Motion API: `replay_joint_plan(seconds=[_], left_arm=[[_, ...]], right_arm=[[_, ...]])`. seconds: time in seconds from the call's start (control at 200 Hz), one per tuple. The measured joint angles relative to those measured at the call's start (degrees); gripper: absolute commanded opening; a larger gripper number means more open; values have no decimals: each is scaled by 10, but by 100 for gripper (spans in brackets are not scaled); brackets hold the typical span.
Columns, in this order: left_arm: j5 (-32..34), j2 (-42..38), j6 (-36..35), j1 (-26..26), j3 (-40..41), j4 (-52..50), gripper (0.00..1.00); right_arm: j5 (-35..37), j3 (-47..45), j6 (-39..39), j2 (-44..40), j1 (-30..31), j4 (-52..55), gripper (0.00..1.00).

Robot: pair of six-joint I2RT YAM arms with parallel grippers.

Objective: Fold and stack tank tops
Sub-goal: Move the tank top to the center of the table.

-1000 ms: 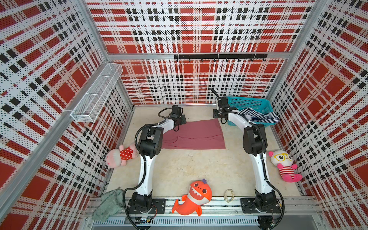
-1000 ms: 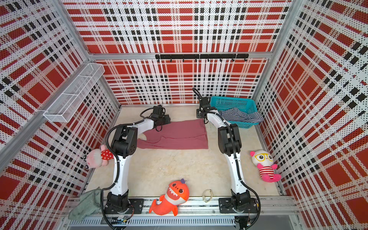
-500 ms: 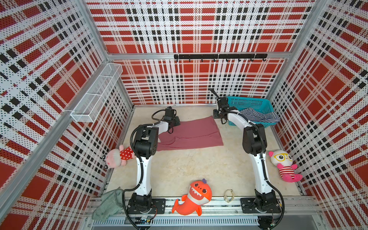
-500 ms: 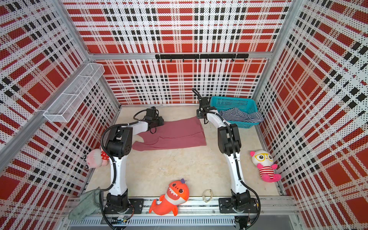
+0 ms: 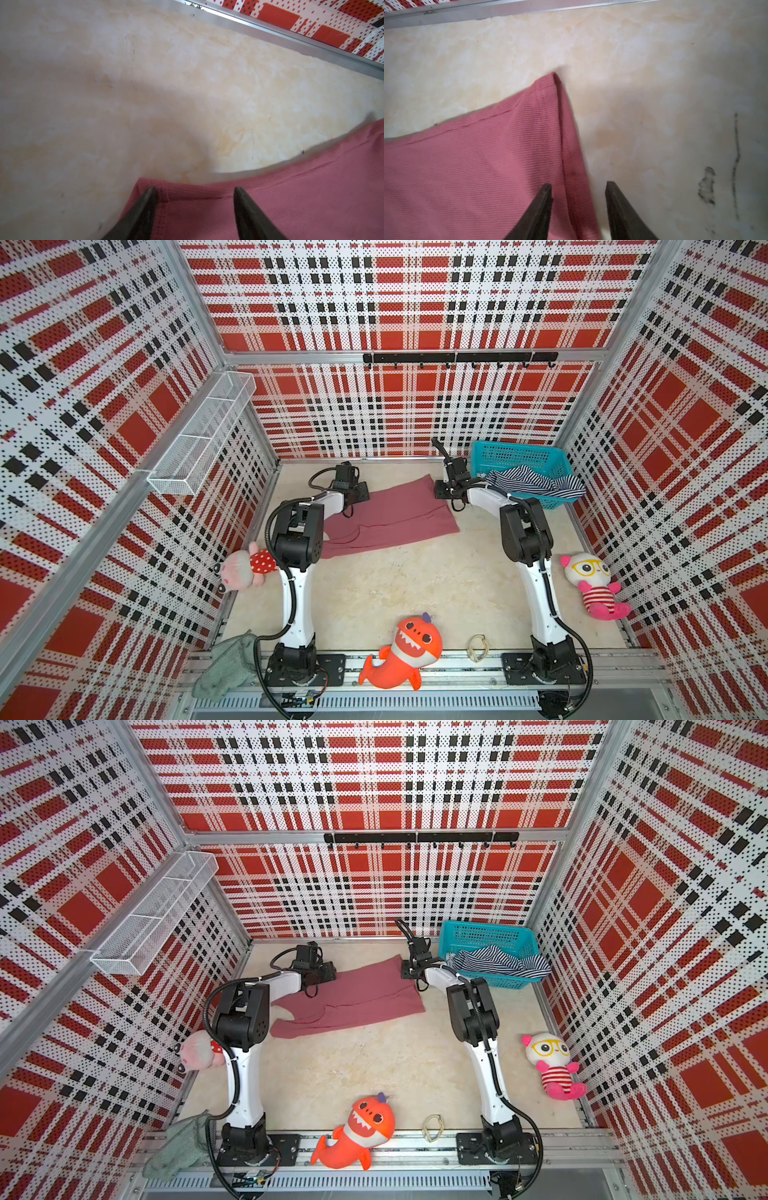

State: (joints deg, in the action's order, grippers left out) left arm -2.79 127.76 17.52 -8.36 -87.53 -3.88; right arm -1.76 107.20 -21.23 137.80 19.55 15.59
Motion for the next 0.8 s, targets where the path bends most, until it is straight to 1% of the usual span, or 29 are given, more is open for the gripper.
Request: replay_joint_plan(seconds=[0.105, 0.16, 0.341, 0.491, 0.646, 0.802], left_arm=[[0, 1, 0, 0, -2, -4, 64], [0, 1, 0, 0, -2, -4, 64], [-3, 0, 0, 1, 11, 10, 64], [-15, -30, 3, 3, 67, 43, 64], [-26, -60, 4, -1, 116, 59, 64], [-29, -83, 2, -8, 148, 60, 65]], right_arm=[[1, -9, -8, 0, 4, -14, 44], [6, -28, -10, -6, 6, -26, 43], [37, -147, -24, -74, 14, -63, 42], [57, -255, -42, -142, 29, -88, 41], [63, -366, -66, -216, 47, -103, 41], [65, -440, -97, -277, 76, -90, 42]])
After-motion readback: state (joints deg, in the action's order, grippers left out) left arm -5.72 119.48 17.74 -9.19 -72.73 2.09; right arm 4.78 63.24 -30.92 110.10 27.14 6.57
